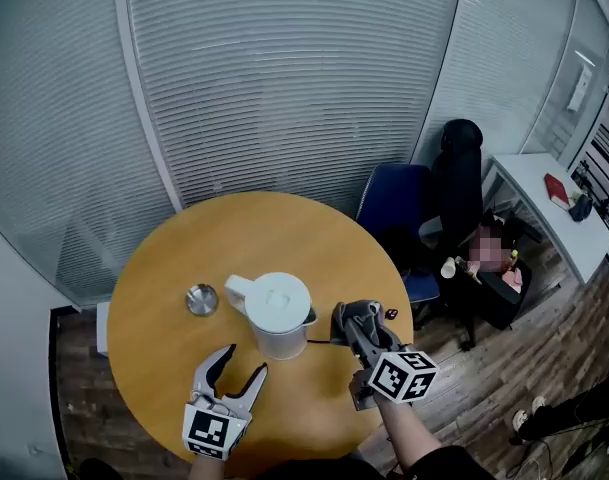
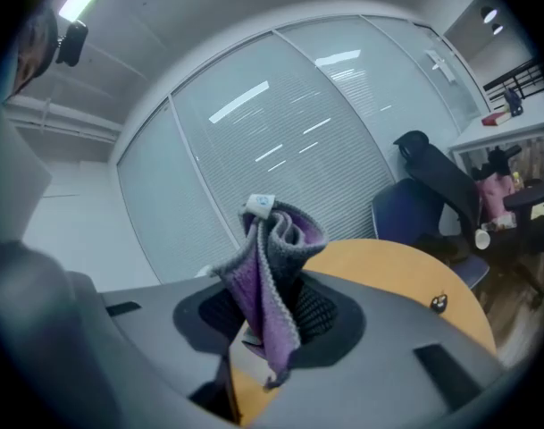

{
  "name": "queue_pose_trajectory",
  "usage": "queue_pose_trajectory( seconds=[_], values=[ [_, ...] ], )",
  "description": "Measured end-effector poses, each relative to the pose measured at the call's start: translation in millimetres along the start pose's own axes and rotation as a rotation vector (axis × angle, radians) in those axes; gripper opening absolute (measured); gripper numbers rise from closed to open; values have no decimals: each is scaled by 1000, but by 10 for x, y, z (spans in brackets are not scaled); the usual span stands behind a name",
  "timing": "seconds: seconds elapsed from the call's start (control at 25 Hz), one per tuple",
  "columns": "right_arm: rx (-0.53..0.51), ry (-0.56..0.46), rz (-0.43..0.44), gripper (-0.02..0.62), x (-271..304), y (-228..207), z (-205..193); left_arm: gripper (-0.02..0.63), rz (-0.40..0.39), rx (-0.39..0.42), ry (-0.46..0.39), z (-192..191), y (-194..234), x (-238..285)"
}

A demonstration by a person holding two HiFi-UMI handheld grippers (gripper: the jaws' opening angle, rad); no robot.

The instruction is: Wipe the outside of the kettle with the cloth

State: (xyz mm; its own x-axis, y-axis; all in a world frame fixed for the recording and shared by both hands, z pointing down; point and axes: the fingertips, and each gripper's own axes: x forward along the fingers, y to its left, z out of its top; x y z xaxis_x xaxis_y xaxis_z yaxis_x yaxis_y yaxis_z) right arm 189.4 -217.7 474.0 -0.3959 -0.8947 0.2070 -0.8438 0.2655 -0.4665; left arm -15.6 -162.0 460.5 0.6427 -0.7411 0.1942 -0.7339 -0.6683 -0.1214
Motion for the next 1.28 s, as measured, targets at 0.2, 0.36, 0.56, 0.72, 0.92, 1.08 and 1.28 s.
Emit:
queue_pose_trajectory(
  seconds=[0.2, 0.36, 0.56, 0.72, 0.92, 1.08, 1.28],
  values=[
    [9, 12, 134, 112, 411, -62, 259, 239, 60, 120, 60, 151, -146, 407],
    [19, 31, 263, 112, 688, 89, 317, 249, 90, 238, 116, 136, -201, 648],
    [33, 64, 347, 112, 863, 237, 222, 264, 86, 284, 194, 104, -260, 869],
    [93, 107, 323, 112, 935, 106, -144, 268, 86, 266, 229, -12, -281, 908],
    [120, 217, 247, 112, 1111, -244, -759, 268, 104, 228, 226, 10, -299, 915],
    [87, 332, 183, 112, 1242, -497, -1226, 268, 111, 210, 219, 9, -311, 919],
    [53, 431, 167, 110, 1313, -637, -1566, 269, 122, 150, 199, 41, -304, 936]
  ],
)
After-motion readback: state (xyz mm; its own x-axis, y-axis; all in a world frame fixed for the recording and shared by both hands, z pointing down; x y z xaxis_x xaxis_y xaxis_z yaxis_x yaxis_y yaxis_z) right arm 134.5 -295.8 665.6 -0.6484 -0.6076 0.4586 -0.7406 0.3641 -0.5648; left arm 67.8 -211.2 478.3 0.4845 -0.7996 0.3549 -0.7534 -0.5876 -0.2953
